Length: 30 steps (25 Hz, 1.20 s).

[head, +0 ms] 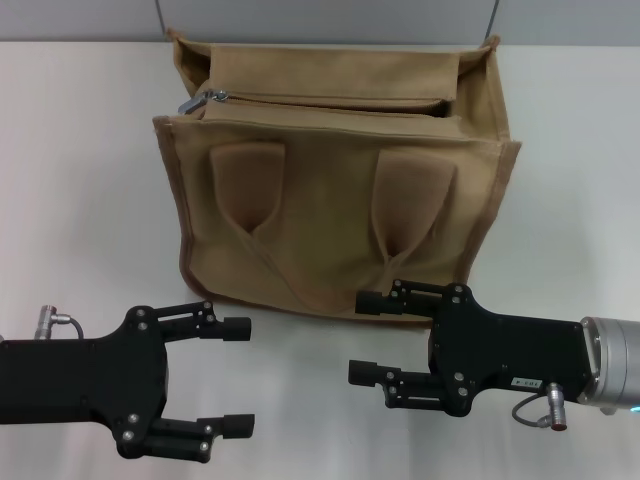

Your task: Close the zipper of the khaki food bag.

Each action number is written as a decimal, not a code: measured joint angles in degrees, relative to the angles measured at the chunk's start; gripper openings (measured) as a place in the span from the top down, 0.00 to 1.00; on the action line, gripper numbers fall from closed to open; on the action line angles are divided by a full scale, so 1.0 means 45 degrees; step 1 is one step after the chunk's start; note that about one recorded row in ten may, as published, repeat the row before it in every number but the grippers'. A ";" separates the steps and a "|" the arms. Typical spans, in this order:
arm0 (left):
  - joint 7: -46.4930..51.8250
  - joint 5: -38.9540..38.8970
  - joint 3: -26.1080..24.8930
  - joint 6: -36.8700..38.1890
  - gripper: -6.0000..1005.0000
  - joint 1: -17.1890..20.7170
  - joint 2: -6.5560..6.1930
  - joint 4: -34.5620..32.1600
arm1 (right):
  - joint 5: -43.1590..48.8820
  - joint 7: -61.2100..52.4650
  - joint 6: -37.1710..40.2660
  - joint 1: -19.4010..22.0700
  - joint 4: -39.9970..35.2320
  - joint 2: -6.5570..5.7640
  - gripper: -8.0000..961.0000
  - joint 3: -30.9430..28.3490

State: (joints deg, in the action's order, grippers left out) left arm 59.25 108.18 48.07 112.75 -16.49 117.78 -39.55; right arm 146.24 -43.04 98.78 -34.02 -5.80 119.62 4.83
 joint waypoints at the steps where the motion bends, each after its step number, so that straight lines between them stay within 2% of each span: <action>1: 0.0000 0.0000 0.0000 0.0000 0.17 0.0000 0.0000 0.0000 | 0.0000 0.0000 0.0000 0.0000 0.0000 0.0000 0.27 0.0000; 13: -0.0004 -0.0012 -0.0566 0.0115 0.18 -0.0048 0.0018 -0.0064 | -0.0001 0.0018 -0.0001 0.0000 0.0018 0.0001 0.27 -0.0031; 16: -0.0019 -0.0020 -0.1765 0.0039 0.18 -0.0046 0.0100 0.0079 | -0.0010 0.0051 -0.0049 -0.0015 0.0231 0.0000 0.27 -0.0056; 17: -0.0019 -0.0020 -0.1765 0.0039 0.18 -0.0046 0.0100 0.0079 | -0.0010 0.0051 -0.0049 -0.0015 0.0231 0.0000 0.27 -0.0056; 19: -0.0522 -0.0069 -0.3448 -0.0011 0.19 -0.0019 0.0180 0.0570 | -0.0022 0.0071 -0.0108 -0.0057 0.0407 0.0000 0.27 -0.0067; 23: -0.1113 -0.0399 -0.5228 -0.0100 0.19 0.0106 0.0162 0.1191 | -0.0040 0.0667 -0.0150 -0.0082 0.0909 0.0000 0.27 -0.0113; 25: -0.1454 -0.0496 -0.6371 -0.0264 0.19 0.0181 0.0146 0.1565 | -0.0049 0.1159 -0.0199 -0.0033 0.1274 0.0009 0.27 -0.0192; 26: -0.1692 -0.0575 -0.7364 -0.0626 0.19 0.0159 0.0157 0.1970 | -0.0052 0.1460 -0.0206 -0.0001 0.1573 0.0014 0.27 -0.0218; 30: -0.1765 -0.0649 -0.7946 -0.1544 0.19 -0.0180 0.0184 0.2611 | -0.0021 0.1566 0.0036 0.0031 0.1862 0.0011 0.27 -0.0166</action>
State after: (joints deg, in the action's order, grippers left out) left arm 51.31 105.26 12.32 105.80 -17.30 118.61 -27.80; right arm 146.15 -36.00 98.94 -33.88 2.58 119.67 4.08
